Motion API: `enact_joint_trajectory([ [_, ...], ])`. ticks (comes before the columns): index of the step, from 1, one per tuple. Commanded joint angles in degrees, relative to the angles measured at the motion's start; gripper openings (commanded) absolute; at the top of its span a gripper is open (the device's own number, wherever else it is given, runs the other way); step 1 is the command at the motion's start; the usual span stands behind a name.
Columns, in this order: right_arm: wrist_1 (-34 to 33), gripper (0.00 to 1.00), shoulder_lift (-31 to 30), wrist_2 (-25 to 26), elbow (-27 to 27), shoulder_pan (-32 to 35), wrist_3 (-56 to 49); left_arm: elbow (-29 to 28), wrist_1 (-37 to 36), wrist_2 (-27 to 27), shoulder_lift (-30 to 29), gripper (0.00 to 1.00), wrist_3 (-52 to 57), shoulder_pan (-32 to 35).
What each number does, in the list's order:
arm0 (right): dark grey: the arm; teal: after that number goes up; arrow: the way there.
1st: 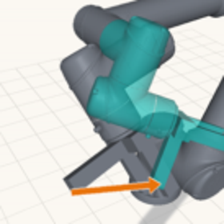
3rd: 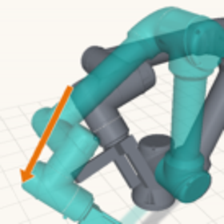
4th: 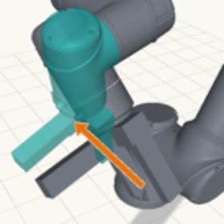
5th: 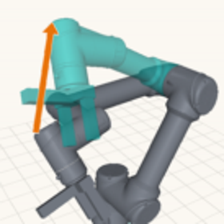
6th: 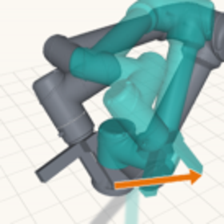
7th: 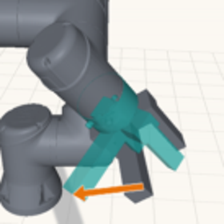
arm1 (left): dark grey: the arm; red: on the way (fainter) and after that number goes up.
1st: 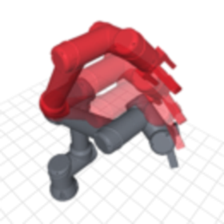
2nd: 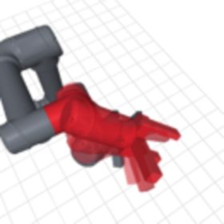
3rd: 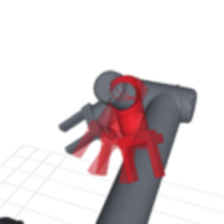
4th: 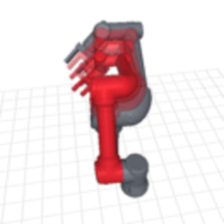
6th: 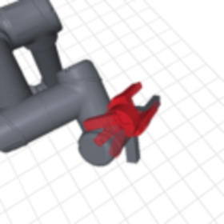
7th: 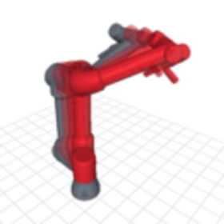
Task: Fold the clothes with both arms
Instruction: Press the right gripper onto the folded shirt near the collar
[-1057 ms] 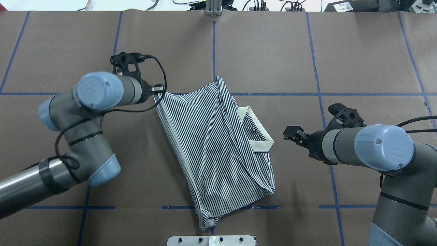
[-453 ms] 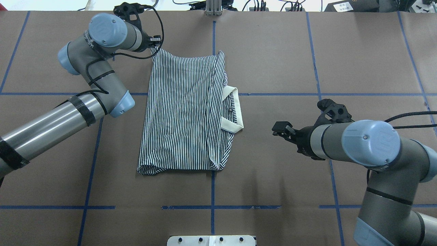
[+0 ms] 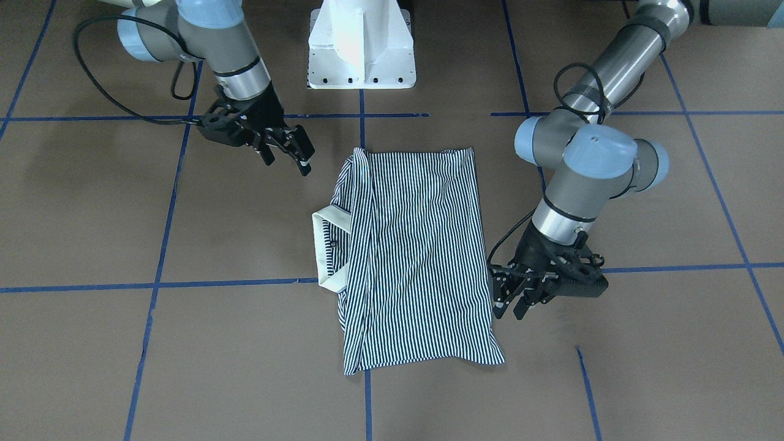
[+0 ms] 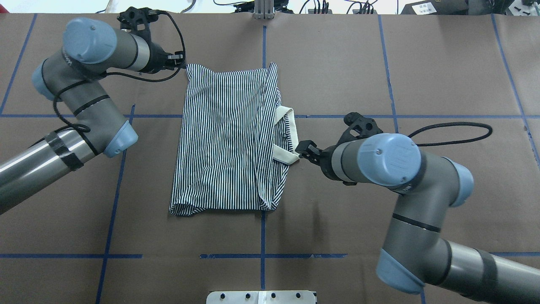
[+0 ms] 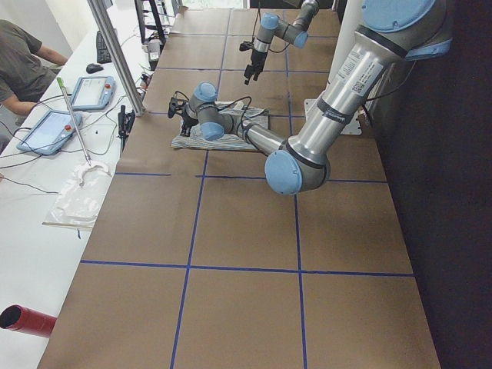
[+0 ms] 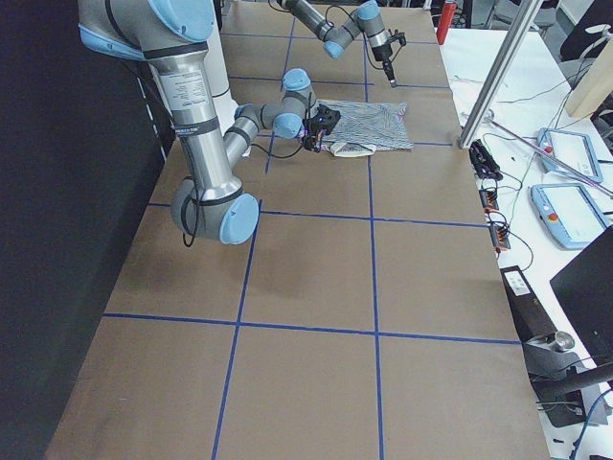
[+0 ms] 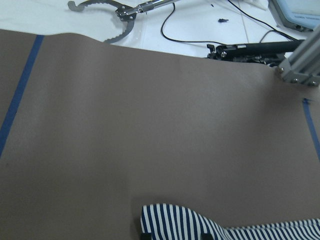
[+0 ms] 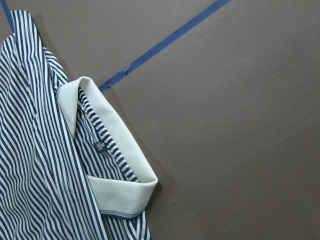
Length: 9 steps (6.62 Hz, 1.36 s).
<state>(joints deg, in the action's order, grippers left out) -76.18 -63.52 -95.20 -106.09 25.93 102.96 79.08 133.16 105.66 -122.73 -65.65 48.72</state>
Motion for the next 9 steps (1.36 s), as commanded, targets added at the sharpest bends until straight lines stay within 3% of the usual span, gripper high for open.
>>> enact_joint_trajectory([
  [1, -6.07, 1.00, 12.06, -2.51, 9.98, -0.79, -11.58, 5.20, -0.26, 1.13, 3.81, 0.44, -0.09, 0.15],
  [3, -14.22, 1.00, 19.72, -4.12, 17.29, -2.98, -27.97, 6.52, -0.35, 1.48, 3.90, 0.45, -0.18, 0.15],
  [5, -20.03, 1.00, 21.85, -4.55, 18.82, -3.52, -41.66, 6.52, -0.35, 1.48, 3.90, 0.45, -0.26, 0.15],
  [9, -20.76, 1.00, 20.28, -4.38, 19.34, -6.42, -42.14, 6.87, -0.35, 1.48, 3.90, 0.46, -0.53, 0.15],
])
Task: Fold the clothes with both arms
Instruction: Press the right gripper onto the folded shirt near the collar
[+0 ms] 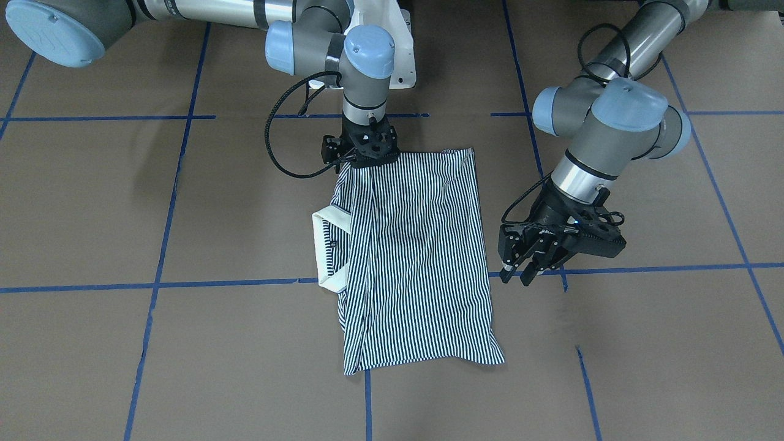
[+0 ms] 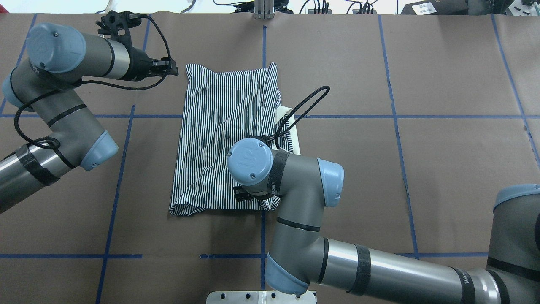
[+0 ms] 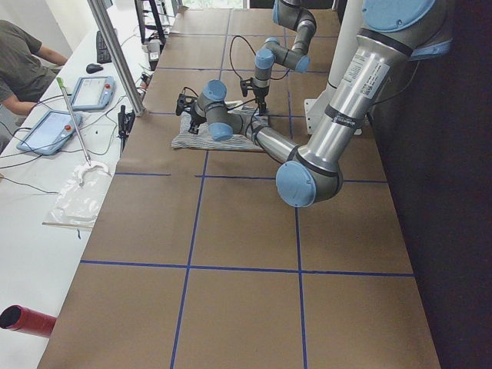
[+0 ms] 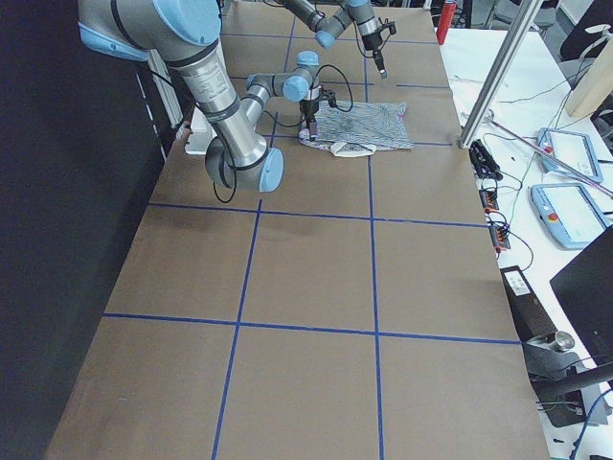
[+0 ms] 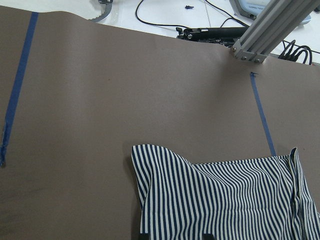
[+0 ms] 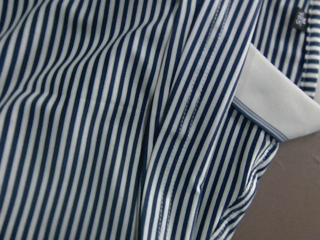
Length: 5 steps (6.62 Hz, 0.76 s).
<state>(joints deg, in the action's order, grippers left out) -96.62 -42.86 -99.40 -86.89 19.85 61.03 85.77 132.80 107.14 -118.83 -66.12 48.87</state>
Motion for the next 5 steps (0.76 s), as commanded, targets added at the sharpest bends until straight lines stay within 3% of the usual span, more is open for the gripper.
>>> enact_joint_trajectory([
  [1, -2.84, 1.00, -0.73, -0.09, -0.47, -0.25, -2.65, 0.45, 0.00, 0.09, 0.09, 0.46, -0.06, 0.00],
  [5, -4.36, 1.00, -15.64, -0.26, -15.20, 3.35, -6.72, 2.64, -0.18, 0.09, 1.67, 0.46, -0.93, 0.00],
])
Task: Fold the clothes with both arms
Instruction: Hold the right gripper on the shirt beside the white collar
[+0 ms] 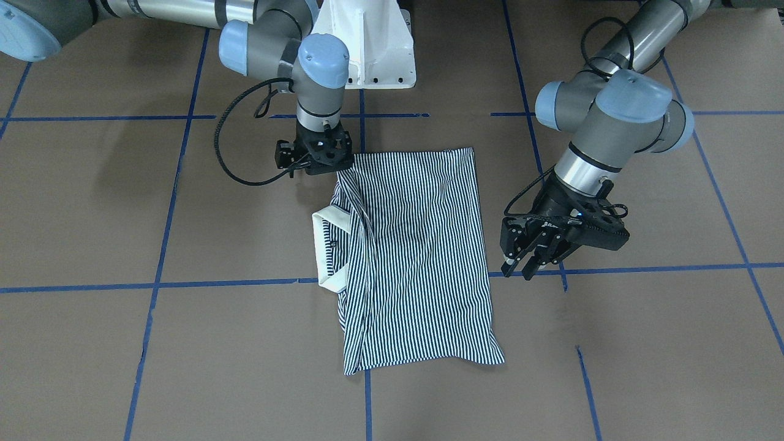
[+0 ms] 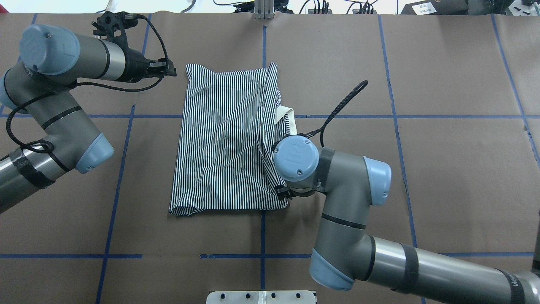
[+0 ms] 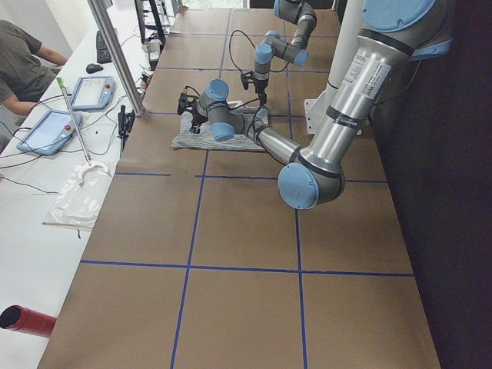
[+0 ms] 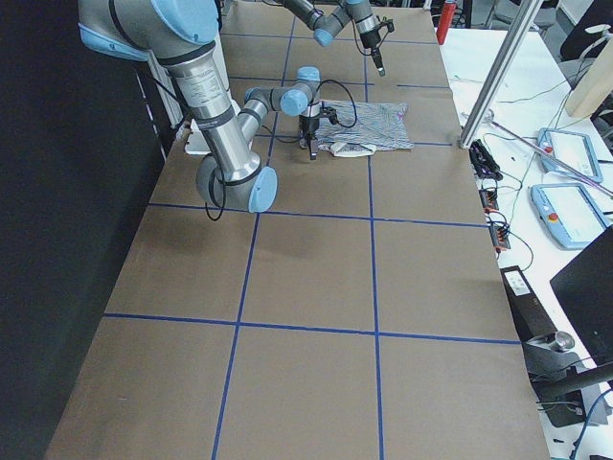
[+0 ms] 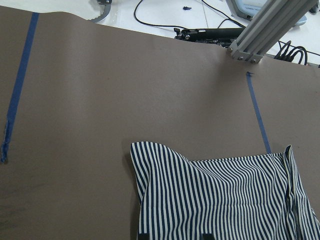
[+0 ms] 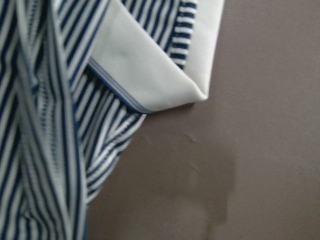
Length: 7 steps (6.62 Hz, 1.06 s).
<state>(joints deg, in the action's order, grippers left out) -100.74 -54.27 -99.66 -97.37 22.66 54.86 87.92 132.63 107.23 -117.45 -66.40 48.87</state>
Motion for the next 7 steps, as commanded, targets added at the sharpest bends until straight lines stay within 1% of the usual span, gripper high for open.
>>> enact_joint_trajectory([
  [1, 0.19, 1.00, -1.83, 0.25, -4.15, 0.72, 0.32, 0.67, -0.01, 0.00, 0.29, 0.46, -0.66, 0.00],
  [2, 0.72, 1.00, 1.85, 0.60, -2.40, 1.33, 6.08, 1.37, -0.01, 0.00, 0.38, 0.46, -0.74, 0.00],
  [3, 7.69, 1.00, 4.06, 0.78, 0.75, 1.25, 18.49, 1.81, -0.01, 0.00, 0.47, 0.46, -0.75, 0.09],
  [4, 16.37, 0.99, 3.56, 1.65, 3.22, -0.06, 30.62, 2.34, -0.01, 0.00, 1.34, 0.46, -0.75, 0.00],
  [5, 20.46, 0.95, 3.82, 5.57, 4.72, -2.42, 42.14, 2.78, -0.01, 0.00, 2.22, 0.46, -0.75, 0.00],
  [6, 20.15, 0.91, 3.56, 6.83, 4.21, -3.75, 47.83, 3.05, -0.01, 0.00, 2.22, 0.46, -0.75, 0.09],
  [7, 19.97, 0.91, 3.29, 6.93, 4.12, -3.85, 49.80, 3.14, -0.01, 0.00, 2.22, 0.46, -0.75, 0.00],
])
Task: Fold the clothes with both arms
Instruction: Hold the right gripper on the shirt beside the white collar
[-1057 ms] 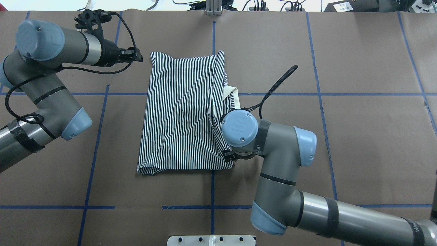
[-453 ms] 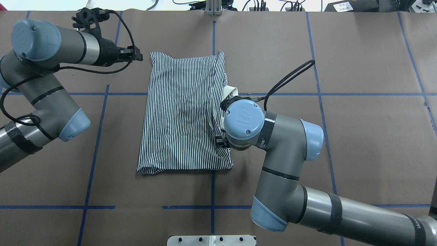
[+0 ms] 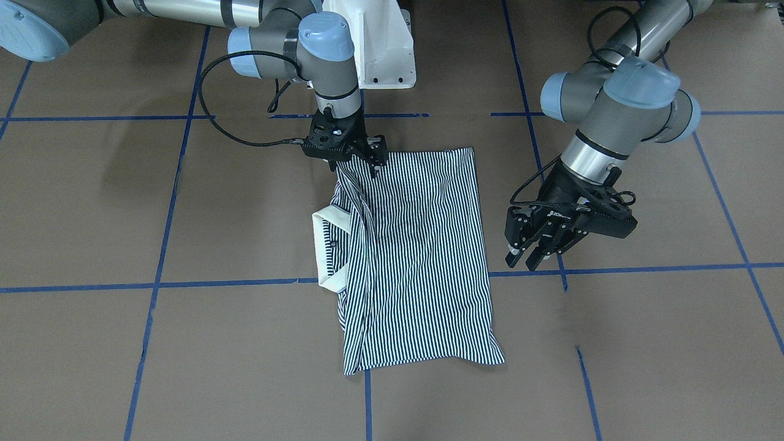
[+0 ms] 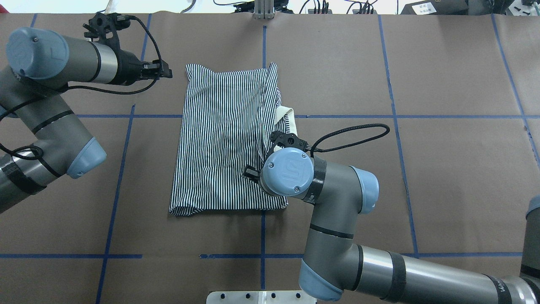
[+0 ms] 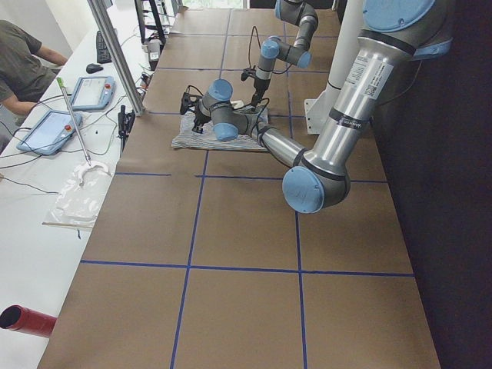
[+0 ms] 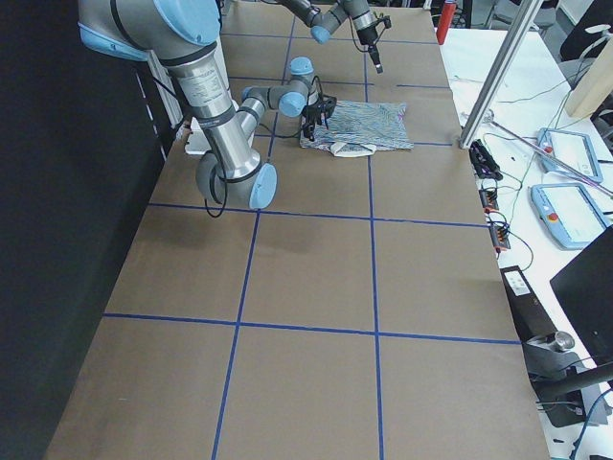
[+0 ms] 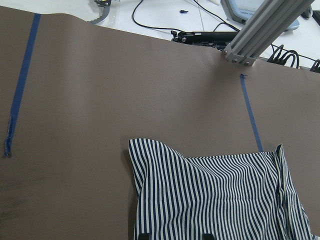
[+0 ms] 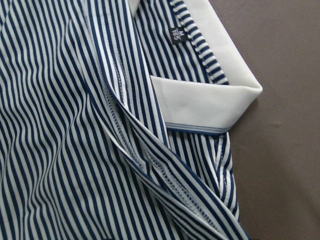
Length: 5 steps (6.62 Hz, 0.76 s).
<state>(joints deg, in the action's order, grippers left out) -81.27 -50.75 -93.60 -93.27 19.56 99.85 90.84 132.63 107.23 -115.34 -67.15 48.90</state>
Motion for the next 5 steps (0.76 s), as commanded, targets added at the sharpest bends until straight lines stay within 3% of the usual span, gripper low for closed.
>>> enact_joint_trajectory([
  [1, 0.50, 0.91, -1.01, 1.14, 0.02, -1.10, 6.22, 0.21, 0.09, 0.00, 0.12, 0.46, 0.00, -0.03],
  [3, 0.59, 0.88, -1.20, 1.93, 0.28, -1.71, 8.51, 0.30, 0.09, 0.00, 0.12, 0.46, -0.09, -0.03],
  [4, 0.59, 0.82, -1.20, 1.93, 0.37, -1.72, 9.13, 0.30, 0.00, 0.00, 0.12, 0.46, -0.09, -0.03],
  [5, 0.59, 0.58, -1.46, 1.93, 0.20, -1.72, 9.22, 0.30, 0.00, 0.00, 0.12, 0.46, -0.09, -0.03],
])
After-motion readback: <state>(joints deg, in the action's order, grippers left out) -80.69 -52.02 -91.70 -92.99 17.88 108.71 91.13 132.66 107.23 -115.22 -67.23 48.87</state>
